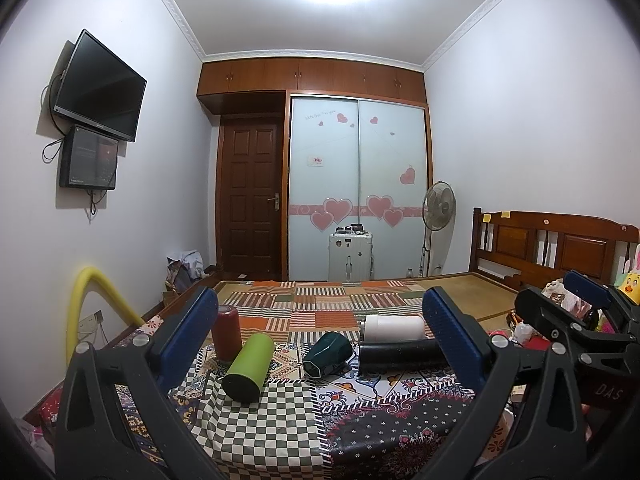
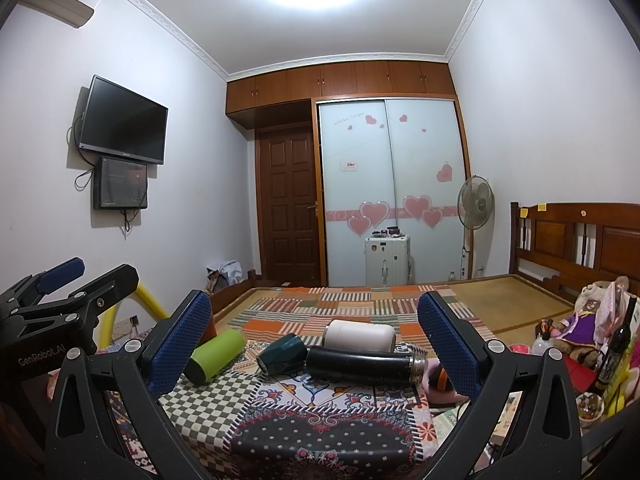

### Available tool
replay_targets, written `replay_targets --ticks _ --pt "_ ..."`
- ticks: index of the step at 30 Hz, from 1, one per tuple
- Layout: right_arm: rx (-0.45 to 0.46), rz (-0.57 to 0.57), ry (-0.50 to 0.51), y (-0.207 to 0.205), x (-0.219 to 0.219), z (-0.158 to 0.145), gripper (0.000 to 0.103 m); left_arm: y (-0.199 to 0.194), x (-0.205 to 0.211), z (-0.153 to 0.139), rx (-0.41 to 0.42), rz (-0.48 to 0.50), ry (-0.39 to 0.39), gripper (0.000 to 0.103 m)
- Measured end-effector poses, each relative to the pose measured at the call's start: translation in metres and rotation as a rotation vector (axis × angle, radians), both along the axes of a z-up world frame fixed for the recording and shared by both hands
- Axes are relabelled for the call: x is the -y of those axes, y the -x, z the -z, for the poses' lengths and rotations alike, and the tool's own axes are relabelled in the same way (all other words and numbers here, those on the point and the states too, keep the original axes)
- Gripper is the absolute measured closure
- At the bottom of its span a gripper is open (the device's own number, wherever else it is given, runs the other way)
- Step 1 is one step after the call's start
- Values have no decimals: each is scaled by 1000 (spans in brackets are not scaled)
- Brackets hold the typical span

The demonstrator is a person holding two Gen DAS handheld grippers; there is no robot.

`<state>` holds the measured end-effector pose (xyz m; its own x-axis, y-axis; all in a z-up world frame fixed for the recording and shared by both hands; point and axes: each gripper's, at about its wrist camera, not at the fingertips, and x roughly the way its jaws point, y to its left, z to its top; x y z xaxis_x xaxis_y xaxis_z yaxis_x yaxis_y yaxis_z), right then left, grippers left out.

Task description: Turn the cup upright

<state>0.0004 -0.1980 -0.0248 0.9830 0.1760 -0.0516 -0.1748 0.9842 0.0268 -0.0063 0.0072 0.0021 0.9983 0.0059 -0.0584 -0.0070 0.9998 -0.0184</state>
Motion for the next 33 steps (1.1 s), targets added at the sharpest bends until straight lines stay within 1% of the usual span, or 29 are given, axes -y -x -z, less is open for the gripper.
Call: replay_targets --ticks 16,21,25,28,32,33 --pt "-9 -2 0 -2 -1 2 0 -5 -3 4 -15 1 3 0" --pt "-22 -2 3 -7 -2 4 0 -17 -6 9 -45 -7 -1 0" --pt "-41 1 6 -16 -2 9 0 -36 -15 16 -103 2 -2 0" --pt "-61 8 12 -25 -2 13 0 -60 -26 24 -175 15 -3 0" --pt "-88 22 18 -40 1 21 0 -105 -45 38 -300 26 -4 0" --pt "-93 26 18 -42 1 23 0 -122 -50 45 -354 43 -4 0"
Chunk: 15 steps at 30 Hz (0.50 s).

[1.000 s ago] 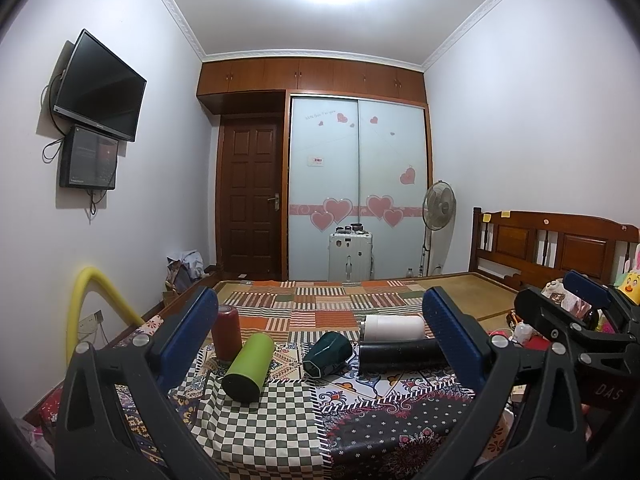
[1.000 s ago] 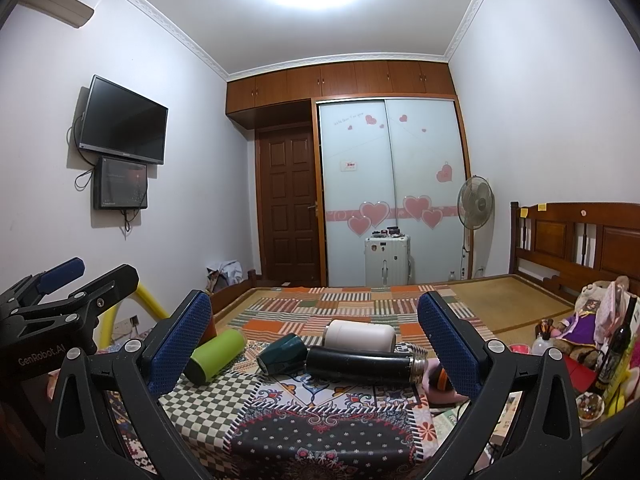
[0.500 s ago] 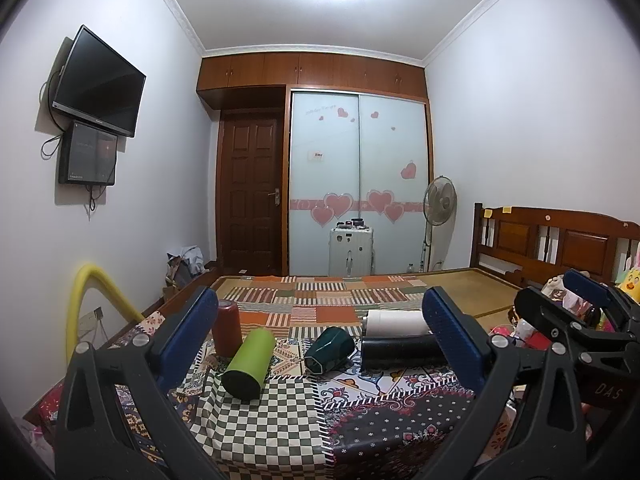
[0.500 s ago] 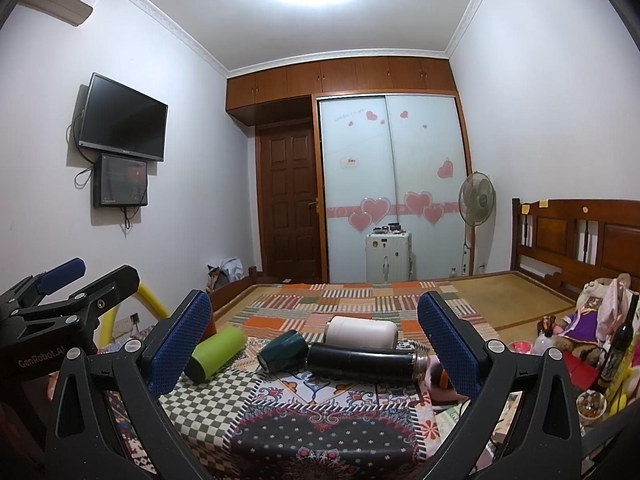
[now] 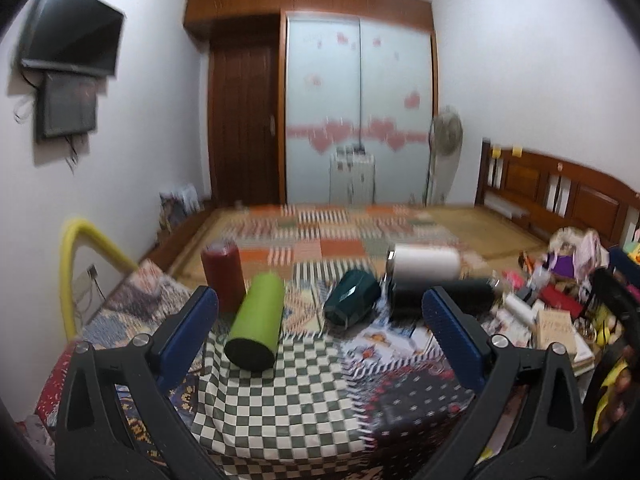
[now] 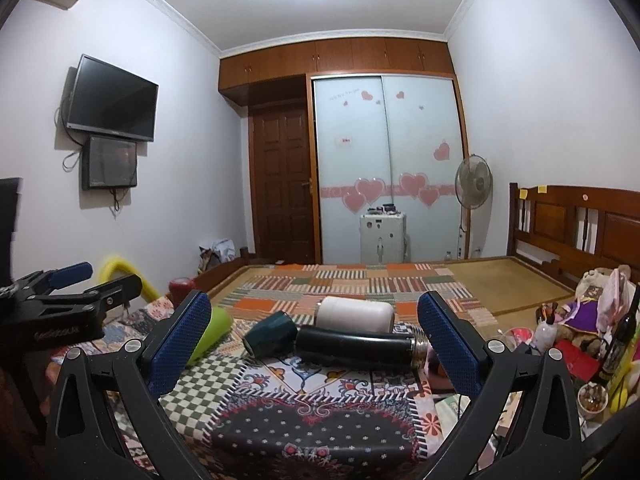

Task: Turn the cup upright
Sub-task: 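Move the left gripper onto the lying lime-green bottle and close it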

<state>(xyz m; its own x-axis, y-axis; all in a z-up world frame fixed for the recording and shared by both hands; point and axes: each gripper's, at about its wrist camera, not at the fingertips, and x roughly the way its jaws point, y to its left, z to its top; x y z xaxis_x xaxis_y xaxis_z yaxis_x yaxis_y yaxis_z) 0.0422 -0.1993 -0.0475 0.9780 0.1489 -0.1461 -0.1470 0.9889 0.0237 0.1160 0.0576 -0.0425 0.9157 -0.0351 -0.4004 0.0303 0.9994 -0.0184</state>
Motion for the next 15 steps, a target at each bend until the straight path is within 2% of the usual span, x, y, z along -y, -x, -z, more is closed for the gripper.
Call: replay_targets --ticks 5,8,11,15 --pt "-41 17 -10 -19 5 10 0 -67 -21 31 -200 14 -21 0" --pt "-69 28 -16 -32 8 19 0 -109 -40 52 -313 9 -4 0" --pt "-97 38 -11 -46 10 27 0 -144 -55 72 -393 0 -8 1" --pt "-139 43 2 -62 11 39 0 -180 -70 92 -509 17 2 15"
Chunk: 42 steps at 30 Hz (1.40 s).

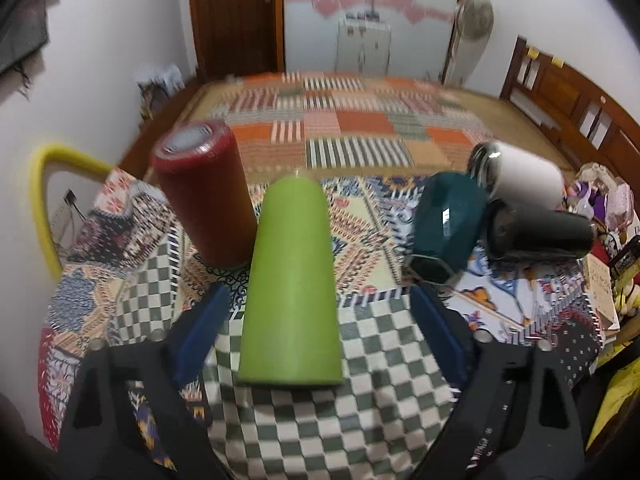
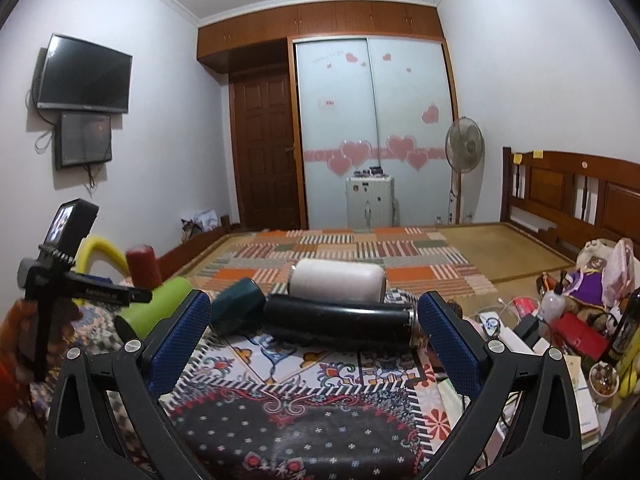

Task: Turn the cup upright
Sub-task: 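Move the left gripper onto the lying lime-green bottle and close it, then lift the lime-green bottle with the left gripper toward the right tool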

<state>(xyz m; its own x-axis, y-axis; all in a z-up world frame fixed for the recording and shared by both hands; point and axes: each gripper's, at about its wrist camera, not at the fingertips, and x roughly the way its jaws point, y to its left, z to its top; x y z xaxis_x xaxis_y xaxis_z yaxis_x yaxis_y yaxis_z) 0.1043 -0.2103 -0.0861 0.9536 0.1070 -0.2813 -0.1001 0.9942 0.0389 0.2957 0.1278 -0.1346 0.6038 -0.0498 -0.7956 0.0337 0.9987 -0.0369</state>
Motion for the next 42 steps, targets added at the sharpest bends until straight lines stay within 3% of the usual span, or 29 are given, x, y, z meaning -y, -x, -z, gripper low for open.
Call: replay_targets --ticks 12,17,20,23,32,36,42 --pt "-93 -6 -6 -35 -1 27 0 -54 -11 41 -215 25 27 16" --pt "-102 -4 2 -40 1 34 0 -65 -16 53 -292 18 61 20" --pt "-113 0 10 -45 2 37 0 -69 -14 57 -329 15 50 30" --pt "-121 3 13 -44 6 40 0 -70 -14 55 -322 4 21 39" --pt "-141 11 -1 -46 12 43 0 -55 -11 50 -293 13 36 39" --pt "-142 14 3 -44 12 42 0 -26 -3 37 -229 38 -2 39" --pt "-123 13 -7 -35 14 34 0 7 6 23 -182 73 4 39"
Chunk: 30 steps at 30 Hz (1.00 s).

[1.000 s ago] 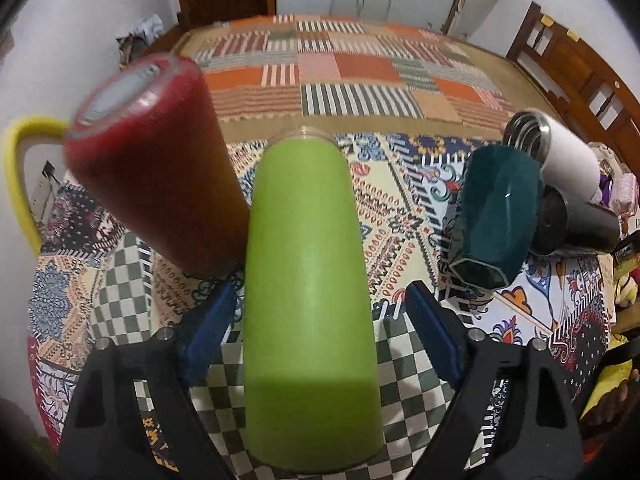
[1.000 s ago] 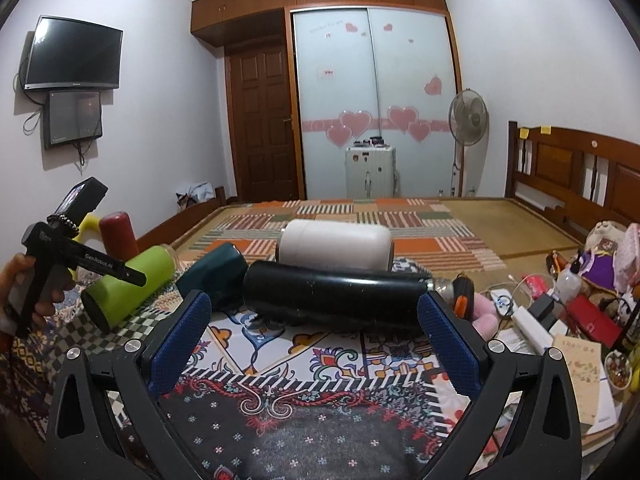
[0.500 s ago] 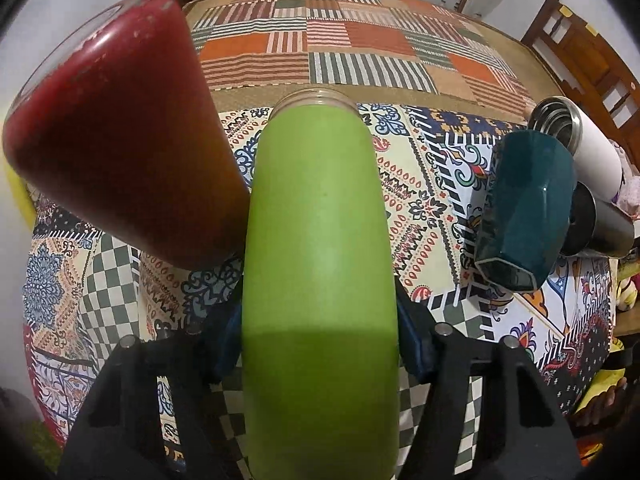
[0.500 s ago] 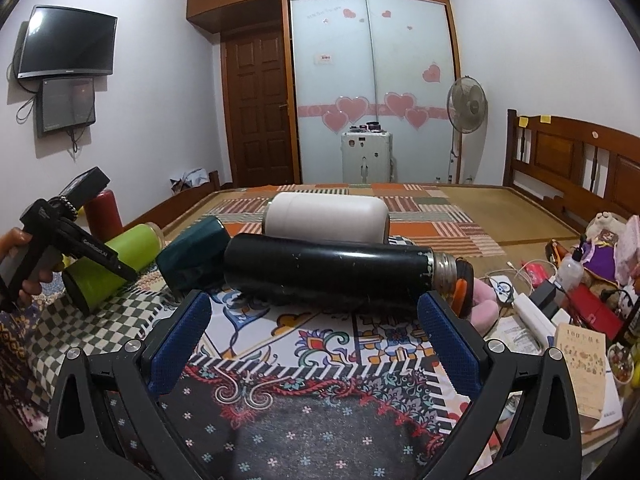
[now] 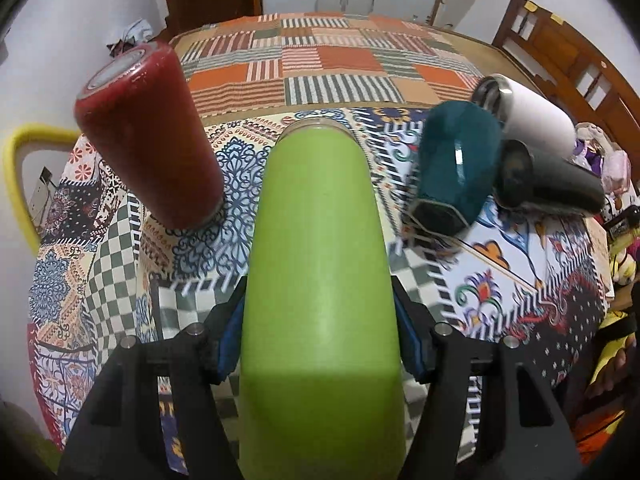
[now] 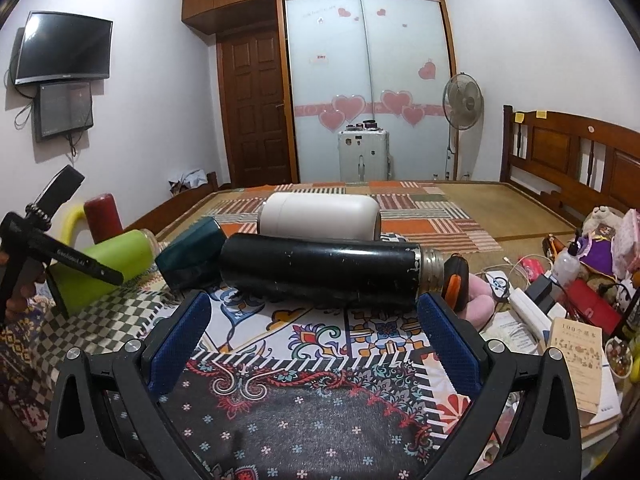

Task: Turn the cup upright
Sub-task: 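Lift the lime-green bottle with the left gripper toward the right tool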

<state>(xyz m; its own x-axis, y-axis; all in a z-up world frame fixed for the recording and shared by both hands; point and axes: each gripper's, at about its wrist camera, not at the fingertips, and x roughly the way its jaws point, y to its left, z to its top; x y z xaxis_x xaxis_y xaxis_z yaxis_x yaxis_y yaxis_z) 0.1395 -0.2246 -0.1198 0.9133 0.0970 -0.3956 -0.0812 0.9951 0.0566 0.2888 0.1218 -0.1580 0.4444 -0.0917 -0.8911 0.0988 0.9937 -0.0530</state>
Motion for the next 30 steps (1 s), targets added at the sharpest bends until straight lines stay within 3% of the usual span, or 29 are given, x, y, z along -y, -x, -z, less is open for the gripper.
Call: replay_targets --ticks 7,12,16,23,30 --pt "21 0 15 13 -1 -9 0 29 32 -10 44 57 15 39" --pt "45 2 22 27 -1 -16 0 52 60 -15 90 106 -32 39" --pt "58 3 18 35 -1 -21 0 62 69 -15 64 103 26 39" --pt "70 2 14 43 1 -23 0 78 87 -5 49 125 56 39" --pt "66 10 12 47 7 -21 0 83 114 5 43 181 41 39"
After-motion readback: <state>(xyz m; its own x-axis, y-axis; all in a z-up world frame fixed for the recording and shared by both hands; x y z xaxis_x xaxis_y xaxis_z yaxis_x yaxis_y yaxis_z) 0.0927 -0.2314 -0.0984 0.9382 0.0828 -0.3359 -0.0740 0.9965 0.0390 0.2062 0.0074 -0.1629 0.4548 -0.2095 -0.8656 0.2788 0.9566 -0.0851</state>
